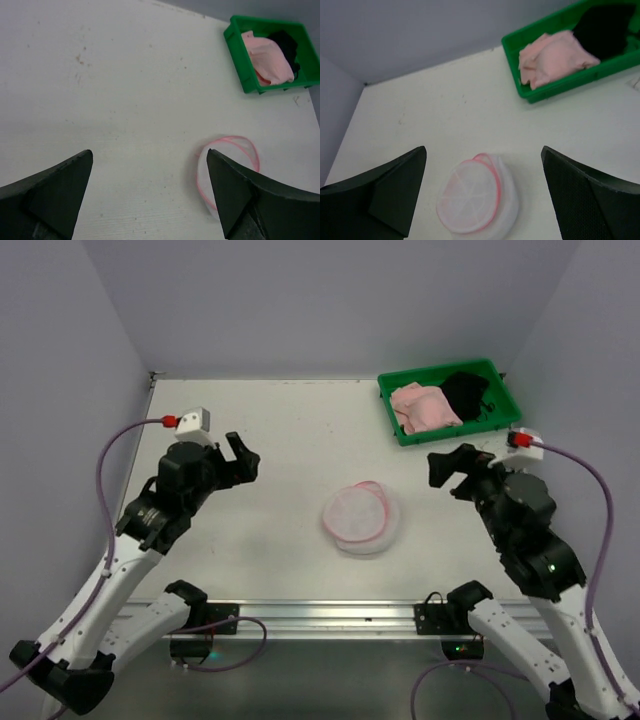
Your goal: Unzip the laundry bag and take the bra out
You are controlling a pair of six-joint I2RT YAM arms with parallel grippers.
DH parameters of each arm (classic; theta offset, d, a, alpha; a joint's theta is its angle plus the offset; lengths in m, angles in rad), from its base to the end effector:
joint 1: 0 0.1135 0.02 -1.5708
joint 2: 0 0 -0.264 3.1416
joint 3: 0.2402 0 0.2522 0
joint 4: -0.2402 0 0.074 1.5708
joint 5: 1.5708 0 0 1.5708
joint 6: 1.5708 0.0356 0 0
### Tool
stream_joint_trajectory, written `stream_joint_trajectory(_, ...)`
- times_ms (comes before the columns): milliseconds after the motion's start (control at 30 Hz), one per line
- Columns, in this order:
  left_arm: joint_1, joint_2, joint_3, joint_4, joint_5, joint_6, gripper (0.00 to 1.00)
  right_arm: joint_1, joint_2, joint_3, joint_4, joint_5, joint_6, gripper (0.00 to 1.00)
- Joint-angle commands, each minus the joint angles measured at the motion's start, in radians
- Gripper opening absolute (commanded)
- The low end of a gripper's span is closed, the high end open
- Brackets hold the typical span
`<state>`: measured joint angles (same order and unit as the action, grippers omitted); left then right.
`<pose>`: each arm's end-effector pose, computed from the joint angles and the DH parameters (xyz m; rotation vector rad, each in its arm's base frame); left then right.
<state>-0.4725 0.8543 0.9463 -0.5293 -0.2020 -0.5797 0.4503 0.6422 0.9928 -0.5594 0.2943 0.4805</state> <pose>0.1668 -0.0772 0.3487 -0.2390 2.0159 -0.4699 0.1159 0.0446 0.3897 0.2401 1.7727 0.4106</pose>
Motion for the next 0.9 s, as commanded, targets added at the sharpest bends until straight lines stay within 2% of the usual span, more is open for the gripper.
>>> stream_joint_trajectory(0,0.003,-0.11,0.113,-0.092,-0.183,0.066,1.0,-0.004,-0.181,0.029,-0.053,0.258,-0.087,0.99)
stream_joint_trajectory(233,0.003,-0.264,0.196,-0.192,-0.327,0.145,1.0,-0.004,-0.455,0.009,-0.054,0.29,-0.259,0.99)
stream_joint_trajectory(433,0.002,-0.425,0.154,-0.163,-0.428,0.185,1.0,-0.002,-0.616,-0.086,-0.005,0.247,-0.338,0.99)
stream_joint_trajectory(567,0.002,-0.504,0.092,-0.124,-0.442,0.204,1.0,-0.002,-0.638,-0.152,0.022,0.226,-0.358,0.99)
stream_joint_trajectory(867,0.002,-0.555,-0.029,-0.064,-0.43,0.187,1.0,-0.002,-0.678,-0.226,0.053,0.203,-0.358,0.99)
